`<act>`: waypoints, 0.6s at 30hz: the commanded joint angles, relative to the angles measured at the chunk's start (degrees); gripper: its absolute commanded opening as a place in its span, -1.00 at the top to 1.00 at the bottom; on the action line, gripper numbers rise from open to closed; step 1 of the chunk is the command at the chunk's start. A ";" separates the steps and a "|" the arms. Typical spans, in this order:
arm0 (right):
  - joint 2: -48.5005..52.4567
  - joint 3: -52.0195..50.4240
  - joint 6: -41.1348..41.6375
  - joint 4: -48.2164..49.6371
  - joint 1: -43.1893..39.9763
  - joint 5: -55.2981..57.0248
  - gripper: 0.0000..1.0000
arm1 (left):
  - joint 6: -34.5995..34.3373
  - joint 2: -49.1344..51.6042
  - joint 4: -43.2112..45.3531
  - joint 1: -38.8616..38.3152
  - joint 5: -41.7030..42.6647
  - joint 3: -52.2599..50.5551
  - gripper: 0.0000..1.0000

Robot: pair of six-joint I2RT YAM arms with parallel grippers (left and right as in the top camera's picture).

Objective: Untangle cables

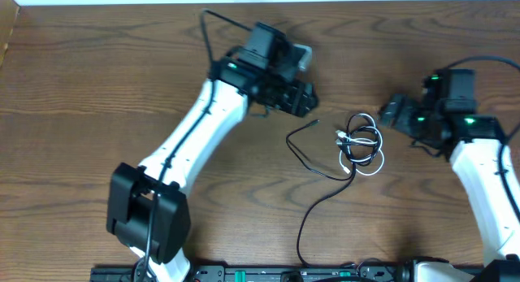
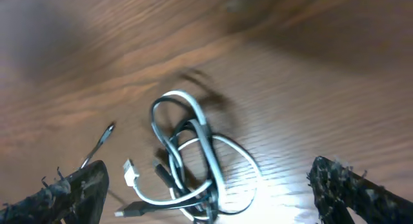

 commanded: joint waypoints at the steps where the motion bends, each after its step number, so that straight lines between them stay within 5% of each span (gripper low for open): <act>1: -1.07 0.17 -2.16 -0.98 -3.30 -4.42 -0.91 | 2.03 0.98 0.57 -2.99 -1.75 -0.61 -0.33; 6: -1.07 0.17 -3.87 -3.15 -5.07 -4.20 -0.92 | 4.33 0.92 -1.62 -7.96 -1.77 -0.61 -0.01; 11: -1.05 0.17 -4.00 -4.24 -5.09 -2.64 -0.95 | 12.92 1.07 -6.86 -14.93 -3.65 -0.63 -0.01; 18: -0.96 0.17 -4.70 -5.09 -5.09 -1.99 -0.97 | 9.90 6.03 -0.24 -22.32 -6.58 -1.38 -0.01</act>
